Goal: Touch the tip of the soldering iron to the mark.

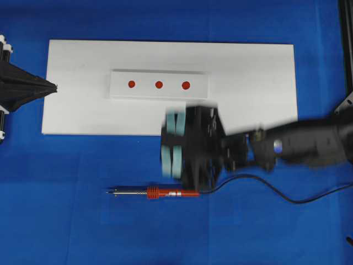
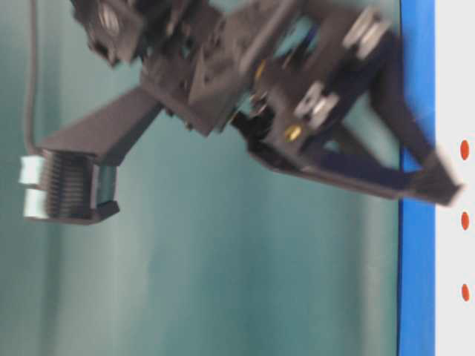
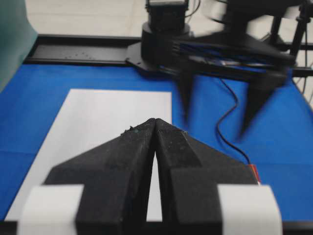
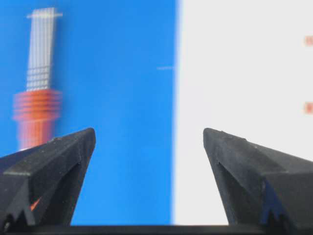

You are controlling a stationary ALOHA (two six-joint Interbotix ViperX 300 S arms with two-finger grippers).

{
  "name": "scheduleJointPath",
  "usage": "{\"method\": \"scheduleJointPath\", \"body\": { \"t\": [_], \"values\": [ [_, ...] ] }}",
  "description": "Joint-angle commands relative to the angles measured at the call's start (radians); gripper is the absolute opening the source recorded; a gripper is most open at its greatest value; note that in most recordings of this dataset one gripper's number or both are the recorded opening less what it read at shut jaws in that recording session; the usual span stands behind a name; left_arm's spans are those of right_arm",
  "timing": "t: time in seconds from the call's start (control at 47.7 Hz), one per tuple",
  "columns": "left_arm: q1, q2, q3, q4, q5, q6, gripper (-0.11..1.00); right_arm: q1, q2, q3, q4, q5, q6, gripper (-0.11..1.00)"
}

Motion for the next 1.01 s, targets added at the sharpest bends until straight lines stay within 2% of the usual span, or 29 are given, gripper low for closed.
{"method": "scheduleJointPath", "body": {
  "t": [0.0, 0.189, 0.419, 0.985],
  "values": [
    [-0.002, 0.003, -0.011, 0.002, -0.006, 0.002, 0.00, -0.061, -0.051, 0.002, -0.003, -0.015, -0.040, 0.86],
    [-0.002, 0.003, -0.011, 0.002, -0.006, 0.002, 0.00, -0.166, -0.072, 0.023, 0.000, -0.058, -0.110, 0.86],
    [-0.002, 0.005, -0.011, 0.002, -0.006, 0.000, 0.00, -0.166, -0.147, 0.072, 0.002, -0.080, -0.120, 0.85],
    [-0.002, 0.000, -0.011, 0.002, -0.012, -0.002, 0.00, -0.163, -0.787, 0.503, 0.002, -0.195, -0.123, 0.85]
  ]
}}
